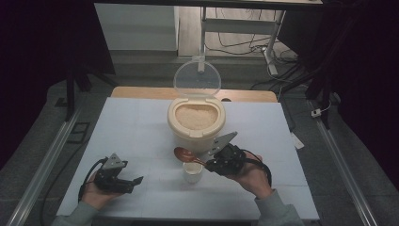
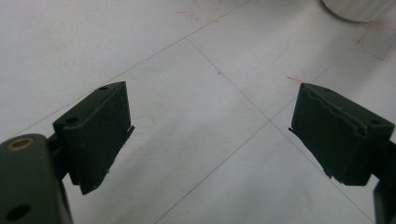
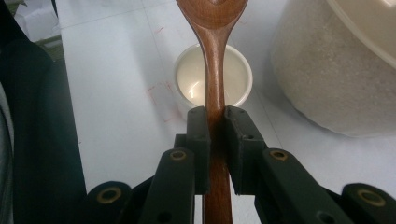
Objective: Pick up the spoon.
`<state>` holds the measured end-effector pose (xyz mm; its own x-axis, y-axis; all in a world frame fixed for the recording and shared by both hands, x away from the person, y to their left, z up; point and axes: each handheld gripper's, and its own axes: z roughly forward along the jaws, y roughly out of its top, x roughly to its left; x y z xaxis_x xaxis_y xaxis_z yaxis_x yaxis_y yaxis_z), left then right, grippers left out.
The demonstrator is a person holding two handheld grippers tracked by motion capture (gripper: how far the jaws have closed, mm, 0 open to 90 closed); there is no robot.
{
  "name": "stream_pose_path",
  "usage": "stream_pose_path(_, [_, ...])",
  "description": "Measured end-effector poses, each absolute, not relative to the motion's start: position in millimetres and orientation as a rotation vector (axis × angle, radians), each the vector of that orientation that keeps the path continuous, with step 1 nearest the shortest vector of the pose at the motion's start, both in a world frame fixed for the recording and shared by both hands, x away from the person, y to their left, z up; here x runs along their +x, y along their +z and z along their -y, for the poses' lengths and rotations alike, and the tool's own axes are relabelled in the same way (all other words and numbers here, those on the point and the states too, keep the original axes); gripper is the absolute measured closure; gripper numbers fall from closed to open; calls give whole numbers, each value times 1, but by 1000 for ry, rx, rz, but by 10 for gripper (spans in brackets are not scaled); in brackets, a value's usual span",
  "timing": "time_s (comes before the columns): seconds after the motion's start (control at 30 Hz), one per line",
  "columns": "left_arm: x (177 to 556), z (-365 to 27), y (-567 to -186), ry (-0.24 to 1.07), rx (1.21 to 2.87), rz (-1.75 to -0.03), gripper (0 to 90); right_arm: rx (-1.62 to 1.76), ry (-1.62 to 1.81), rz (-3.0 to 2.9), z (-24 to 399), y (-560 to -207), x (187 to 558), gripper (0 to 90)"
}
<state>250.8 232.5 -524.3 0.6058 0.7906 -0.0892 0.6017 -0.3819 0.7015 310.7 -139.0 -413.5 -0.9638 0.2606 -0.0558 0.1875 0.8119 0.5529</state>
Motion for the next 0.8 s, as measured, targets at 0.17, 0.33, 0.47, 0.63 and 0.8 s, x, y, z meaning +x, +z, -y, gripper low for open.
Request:
stream_pose_path(0.17, [249, -230, -519, 344, 2110, -1069, 118, 342, 853, -2865, 138, -414, 311, 801])
stream_pose_path(0.33, [249, -226, -511, 341, 2106, -1036, 119, 330, 858, -2866, 136, -415, 310, 801])
stream_pose_path(0.47, [247, -219, -496, 364, 2104, -997, 122, 323, 851, -2863, 135, -417, 311, 801])
stream_pose_path(0.63, [245, -200, -465, 387, 2110, -874, 137, 314, 830, -2863, 132, -419, 310, 801])
stream_pose_path(0.8, [242, -172, -434, 394, 2143, -733, 148, 289, 807, -2872, 128, -421, 308, 801])
